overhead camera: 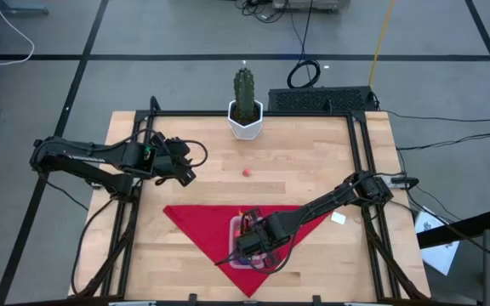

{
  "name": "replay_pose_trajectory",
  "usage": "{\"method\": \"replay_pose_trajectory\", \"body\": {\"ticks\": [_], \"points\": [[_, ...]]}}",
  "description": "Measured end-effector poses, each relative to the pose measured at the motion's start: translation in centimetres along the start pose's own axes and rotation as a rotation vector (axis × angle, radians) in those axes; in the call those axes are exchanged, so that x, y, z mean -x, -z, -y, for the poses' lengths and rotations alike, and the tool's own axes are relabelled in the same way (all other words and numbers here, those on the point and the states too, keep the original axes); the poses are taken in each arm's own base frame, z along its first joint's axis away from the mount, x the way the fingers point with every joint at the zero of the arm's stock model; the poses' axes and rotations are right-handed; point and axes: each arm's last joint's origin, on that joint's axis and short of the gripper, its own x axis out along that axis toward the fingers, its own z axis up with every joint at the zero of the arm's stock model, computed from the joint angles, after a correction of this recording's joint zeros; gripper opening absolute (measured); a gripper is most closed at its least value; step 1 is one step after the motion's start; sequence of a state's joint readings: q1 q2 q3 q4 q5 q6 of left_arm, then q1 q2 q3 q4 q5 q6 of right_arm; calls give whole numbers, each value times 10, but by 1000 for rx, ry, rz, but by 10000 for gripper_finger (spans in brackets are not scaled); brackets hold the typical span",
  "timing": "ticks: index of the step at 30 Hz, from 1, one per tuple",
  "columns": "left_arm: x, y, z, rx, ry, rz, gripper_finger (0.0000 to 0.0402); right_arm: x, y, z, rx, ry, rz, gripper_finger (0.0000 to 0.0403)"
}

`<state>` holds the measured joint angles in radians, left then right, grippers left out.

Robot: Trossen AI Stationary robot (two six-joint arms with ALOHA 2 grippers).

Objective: Pick and placing Produce into tupperware
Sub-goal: Put the strawberry into the transparent bin, then put the apricot into the transparent bin

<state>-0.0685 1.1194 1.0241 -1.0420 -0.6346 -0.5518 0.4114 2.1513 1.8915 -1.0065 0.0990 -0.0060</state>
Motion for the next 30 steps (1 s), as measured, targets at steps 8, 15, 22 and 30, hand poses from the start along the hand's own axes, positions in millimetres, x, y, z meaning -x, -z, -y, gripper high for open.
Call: {"method": "replay_pose_trajectory", "body": {"ticks": [8,15,22,30], "points": [[0,0,0,3,0,0,257,0,0,0,66,1,3,105],[0,0,0,2,0,0,257,0,0,0,69,3,3,110],[0,0,0,2,0,0,257,0,0,0,71,7,2,166],[0,0,0,3,0,0,258,2,2,0,159,14,-16,212]]}}
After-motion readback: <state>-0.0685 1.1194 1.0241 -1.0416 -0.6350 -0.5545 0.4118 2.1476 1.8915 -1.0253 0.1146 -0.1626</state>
